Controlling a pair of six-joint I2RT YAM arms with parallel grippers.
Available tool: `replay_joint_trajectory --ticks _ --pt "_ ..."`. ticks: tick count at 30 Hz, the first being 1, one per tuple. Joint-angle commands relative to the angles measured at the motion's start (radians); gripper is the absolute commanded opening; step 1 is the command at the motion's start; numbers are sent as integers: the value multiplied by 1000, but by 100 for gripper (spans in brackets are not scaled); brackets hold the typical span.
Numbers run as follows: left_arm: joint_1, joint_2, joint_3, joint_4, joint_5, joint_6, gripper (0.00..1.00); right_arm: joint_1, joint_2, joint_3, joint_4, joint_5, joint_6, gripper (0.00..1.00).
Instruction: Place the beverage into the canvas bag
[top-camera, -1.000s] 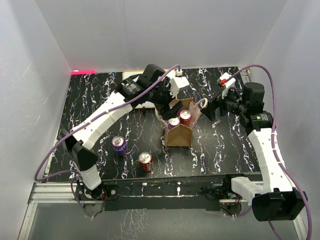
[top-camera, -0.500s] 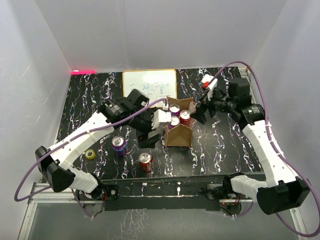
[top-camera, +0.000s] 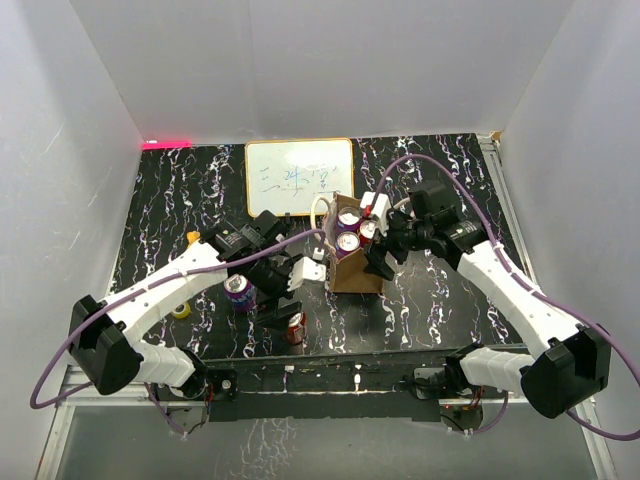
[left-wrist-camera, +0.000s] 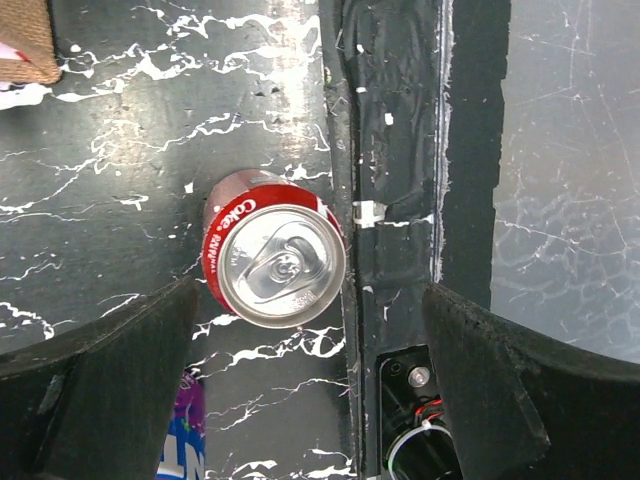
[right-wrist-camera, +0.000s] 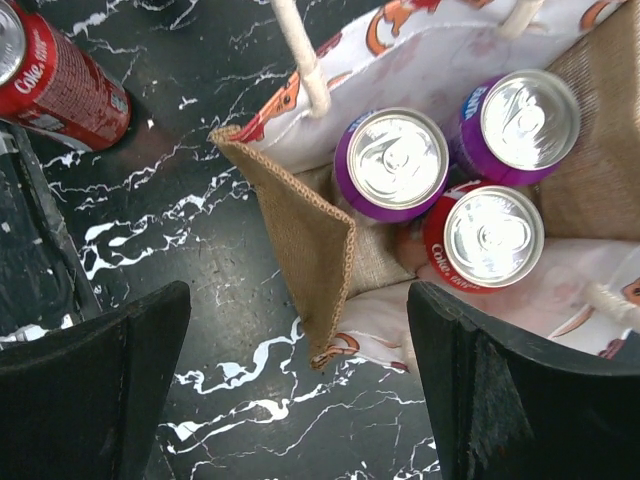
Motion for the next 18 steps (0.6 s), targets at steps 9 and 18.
replay_joint_trajectory --ticks 9,18 --pt "-15 -14 -109 149 -23 13 97 5 -18 -90 101 27 -2 92" --pt "-34 1 -182 245 -63 -16 92 4 -30 -118 99 22 -6 87"
